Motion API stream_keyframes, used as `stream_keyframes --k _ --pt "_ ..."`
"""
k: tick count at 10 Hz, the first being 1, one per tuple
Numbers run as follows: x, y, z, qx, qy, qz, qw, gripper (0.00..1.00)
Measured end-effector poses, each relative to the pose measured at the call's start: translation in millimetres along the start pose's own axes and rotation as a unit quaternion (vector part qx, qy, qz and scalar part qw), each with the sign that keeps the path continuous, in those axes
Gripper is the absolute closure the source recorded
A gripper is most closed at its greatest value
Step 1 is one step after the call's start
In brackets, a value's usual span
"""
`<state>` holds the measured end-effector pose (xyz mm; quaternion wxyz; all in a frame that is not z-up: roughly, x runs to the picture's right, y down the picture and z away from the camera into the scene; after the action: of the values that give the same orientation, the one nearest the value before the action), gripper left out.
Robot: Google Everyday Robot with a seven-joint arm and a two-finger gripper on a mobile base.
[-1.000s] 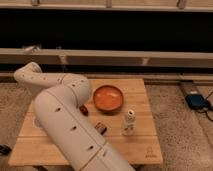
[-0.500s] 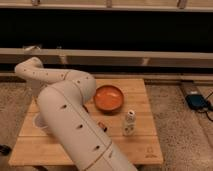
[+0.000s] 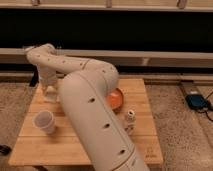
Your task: Place the ceramic cup in the ceramic bowl
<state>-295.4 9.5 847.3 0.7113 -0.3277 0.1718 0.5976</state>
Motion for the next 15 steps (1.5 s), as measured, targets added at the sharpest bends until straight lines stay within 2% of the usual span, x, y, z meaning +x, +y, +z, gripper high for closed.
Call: stream_keyframes --k 3,4,6,8,10,13,14,15 --pt "-9.7 -71.7 -13.1 -0.005 -0.011 0.054 0.9984 1.00" --pt "-10.9 -97.6 -16.6 -0.003 -0.016 0.076 0.9969 1.00" --pt "-7.9 -133.7 -25.9 0.000 -0.027 0.106 0.9940 1.00" --pt "1.1 -177.8 -38.9 0.010 -0.040 0.138 0.9895 1.00" --pt "10.9 -204.2 -45.1 0.021 -0.044 0.159 0.9860 0.98" --pt "28.5 -256.8 -41.4 0.058 -0.042 0.202 0.9768 0.70" --pt "32.2 -270.4 -37.0 0.072 -0.038 0.216 0.9731 0.58" --pt "33.6 -277.3 -34.2 0.080 -0.035 0.223 0.9710 0.50"
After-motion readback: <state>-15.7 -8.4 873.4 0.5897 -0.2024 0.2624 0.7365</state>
